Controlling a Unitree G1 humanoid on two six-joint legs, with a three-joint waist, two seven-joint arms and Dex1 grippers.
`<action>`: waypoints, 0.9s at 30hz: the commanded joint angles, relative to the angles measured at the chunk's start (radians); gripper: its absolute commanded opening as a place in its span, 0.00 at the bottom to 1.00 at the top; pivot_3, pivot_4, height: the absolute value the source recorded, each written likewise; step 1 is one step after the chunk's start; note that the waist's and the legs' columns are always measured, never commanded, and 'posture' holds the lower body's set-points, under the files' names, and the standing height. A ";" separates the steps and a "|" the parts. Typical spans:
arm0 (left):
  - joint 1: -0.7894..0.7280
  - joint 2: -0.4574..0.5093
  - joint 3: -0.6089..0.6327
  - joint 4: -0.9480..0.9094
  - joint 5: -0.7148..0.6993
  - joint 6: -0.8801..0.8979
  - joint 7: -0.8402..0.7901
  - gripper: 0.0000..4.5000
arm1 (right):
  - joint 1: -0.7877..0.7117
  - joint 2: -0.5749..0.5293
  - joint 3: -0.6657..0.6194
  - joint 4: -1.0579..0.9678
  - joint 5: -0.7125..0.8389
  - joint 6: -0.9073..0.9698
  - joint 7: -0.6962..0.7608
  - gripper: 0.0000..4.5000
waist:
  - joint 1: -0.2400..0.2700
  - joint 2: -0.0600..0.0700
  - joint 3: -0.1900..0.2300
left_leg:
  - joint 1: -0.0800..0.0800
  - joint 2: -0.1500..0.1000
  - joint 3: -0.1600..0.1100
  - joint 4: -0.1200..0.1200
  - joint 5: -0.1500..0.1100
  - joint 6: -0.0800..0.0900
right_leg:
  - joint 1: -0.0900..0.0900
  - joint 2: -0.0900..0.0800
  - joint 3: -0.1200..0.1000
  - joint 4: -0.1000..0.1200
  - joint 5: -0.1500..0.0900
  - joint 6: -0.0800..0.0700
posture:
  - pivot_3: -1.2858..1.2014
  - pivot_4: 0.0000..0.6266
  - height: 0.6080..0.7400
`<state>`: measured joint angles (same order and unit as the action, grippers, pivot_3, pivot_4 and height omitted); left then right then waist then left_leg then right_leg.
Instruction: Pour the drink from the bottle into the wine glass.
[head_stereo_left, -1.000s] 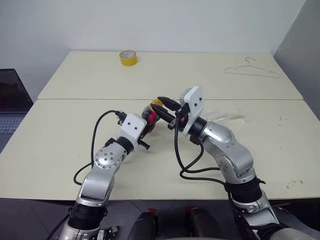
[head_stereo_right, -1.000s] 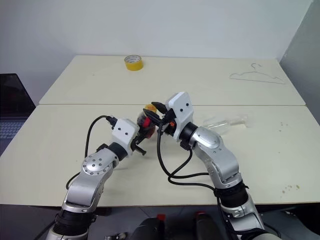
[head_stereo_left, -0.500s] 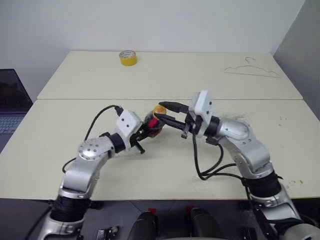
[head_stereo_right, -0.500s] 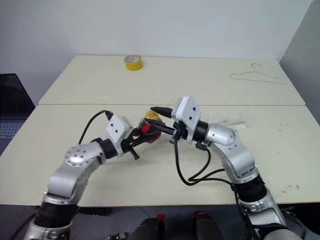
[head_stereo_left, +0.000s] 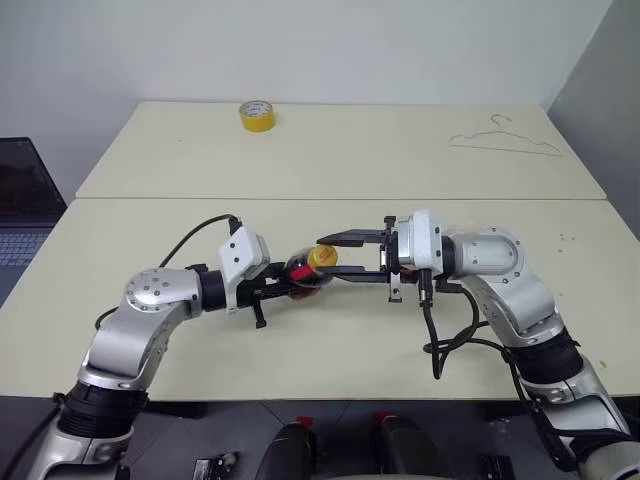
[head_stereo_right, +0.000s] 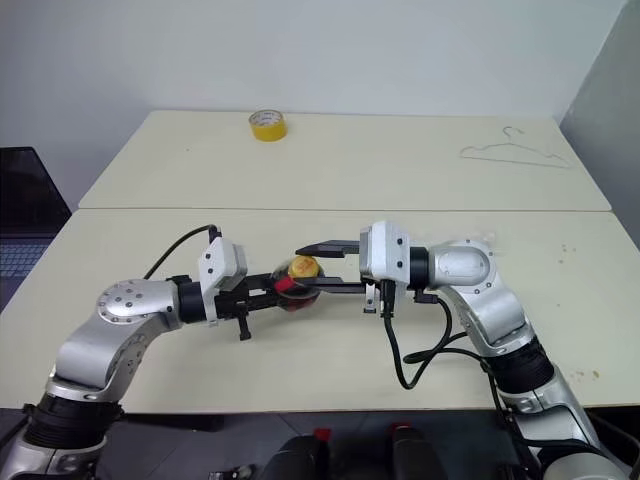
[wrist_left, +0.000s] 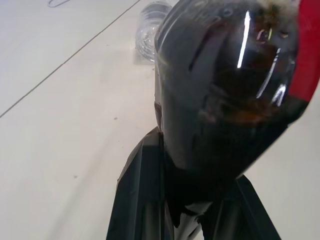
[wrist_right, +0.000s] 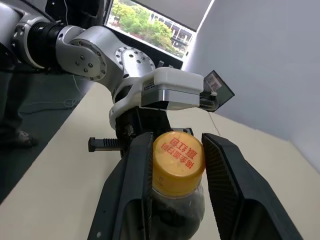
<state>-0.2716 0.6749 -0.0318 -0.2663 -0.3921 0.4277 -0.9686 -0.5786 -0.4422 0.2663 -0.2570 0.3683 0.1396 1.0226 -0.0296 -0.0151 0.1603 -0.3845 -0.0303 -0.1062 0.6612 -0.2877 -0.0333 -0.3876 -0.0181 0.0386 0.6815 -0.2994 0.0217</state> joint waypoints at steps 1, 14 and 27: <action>0.022 -0.046 0.059 -0.011 -0.012 -0.007 0.088 0.11 | 0.014 0.016 -0.058 -0.074 0.046 0.074 -0.075 0.43 | 0.000 0.000 0.000 | 0.000 0.000 0.000 0.000 0.000 0.000 | 0.000 0.000 0.000 0.000 0.000 0.000 | 0.52 0.24 1.00; 0.093 -0.379 -0.020 -0.088 0.269 -0.129 0.598 0.09 | 0.046 0.227 -0.042 -0.111 -0.094 0.254 -0.509 1.00 | 0.002 0.000 0.000 | 0.000 0.000 0.000 0.000 0.000 -0.001 | 0.000 0.000 0.001 0.001 0.000 0.000 | 0.52 0.24 1.00; 0.081 -0.436 -0.051 -0.083 0.320 -0.132 0.660 0.09 | 0.007 0.317 -0.012 -0.034 -0.185 0.246 -0.591 1.00 | 0.001 0.000 0.000 | 0.000 0.000 0.001 0.000 0.002 -0.003 | 0.000 0.000 0.001 0.001 0.000 0.000 | 0.52 0.24 1.00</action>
<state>-0.1653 0.2404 -0.0981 -0.2896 -0.0694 0.3273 -0.3139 -0.5450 -0.1322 0.2696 -0.2756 0.1873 0.4015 0.4366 -0.0289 -0.0152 0.1601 -0.3845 -0.0306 -0.1054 0.6611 -0.2858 -0.0367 -0.3881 -0.0181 0.0392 0.6823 -0.2993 0.0217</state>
